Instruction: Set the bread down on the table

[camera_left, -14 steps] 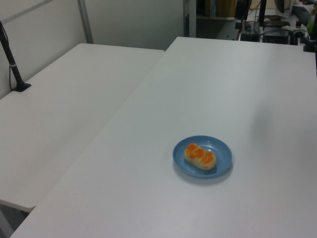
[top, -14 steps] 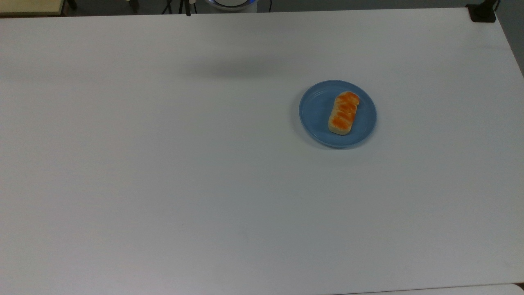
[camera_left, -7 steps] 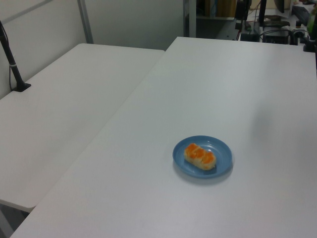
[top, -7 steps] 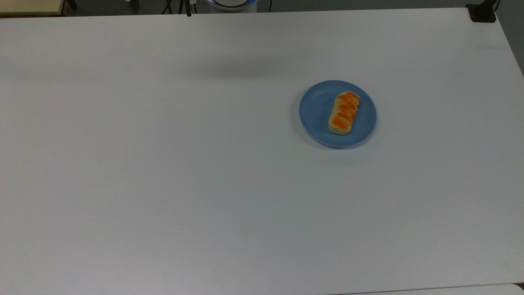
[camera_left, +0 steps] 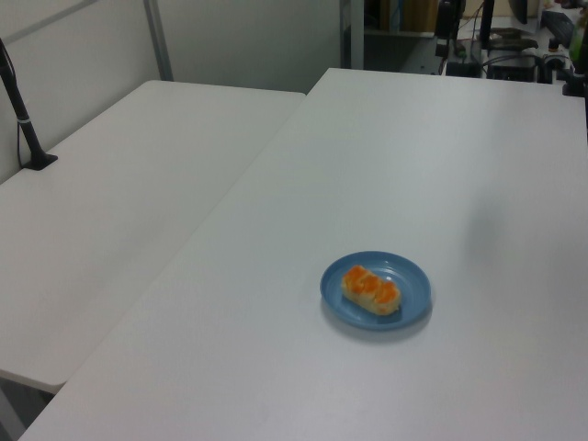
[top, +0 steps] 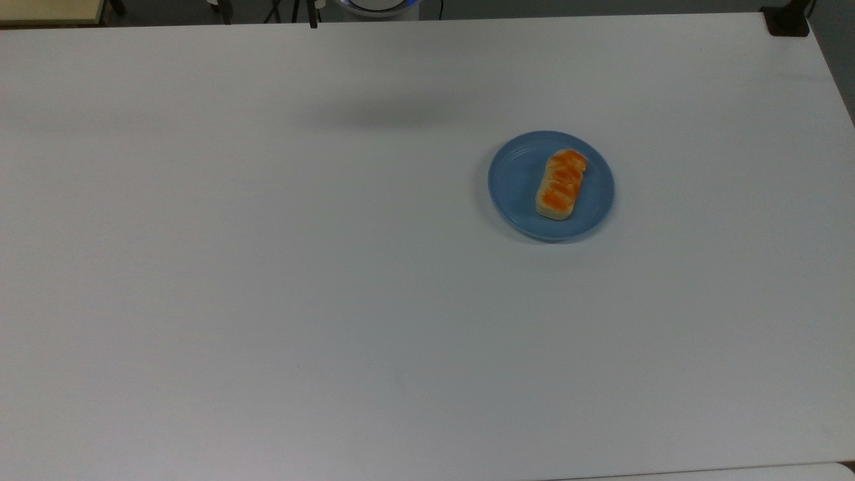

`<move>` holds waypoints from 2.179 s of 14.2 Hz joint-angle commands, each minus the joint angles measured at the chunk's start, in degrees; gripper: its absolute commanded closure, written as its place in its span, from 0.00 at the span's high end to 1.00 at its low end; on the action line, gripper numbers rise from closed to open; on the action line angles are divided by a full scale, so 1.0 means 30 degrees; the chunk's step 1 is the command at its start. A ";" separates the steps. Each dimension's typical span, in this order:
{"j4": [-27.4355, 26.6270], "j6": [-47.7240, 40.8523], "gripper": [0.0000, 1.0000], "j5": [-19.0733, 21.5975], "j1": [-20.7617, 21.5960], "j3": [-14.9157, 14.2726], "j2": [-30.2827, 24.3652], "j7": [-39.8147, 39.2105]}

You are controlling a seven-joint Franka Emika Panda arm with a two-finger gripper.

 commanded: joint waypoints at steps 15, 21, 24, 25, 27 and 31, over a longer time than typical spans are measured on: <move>-0.0630 -0.0310 1.00 0.0175 0.0263 -0.0046 -0.0093 -0.0192; -0.1244 -0.0252 1.00 0.0204 0.0760 0.0042 -0.0123 -0.0163; -0.1800 -0.0194 1.00 0.0350 0.0937 0.0799 -0.0211 0.0186; -0.2151 -0.0048 1.00 0.0612 0.0937 0.1384 -0.0153 0.1204; -0.2592 0.0942 1.00 0.1606 0.0966 0.2906 0.0081 0.4333; -0.3210 0.3990 1.00 0.2868 0.0996 0.5370 0.1364 0.8849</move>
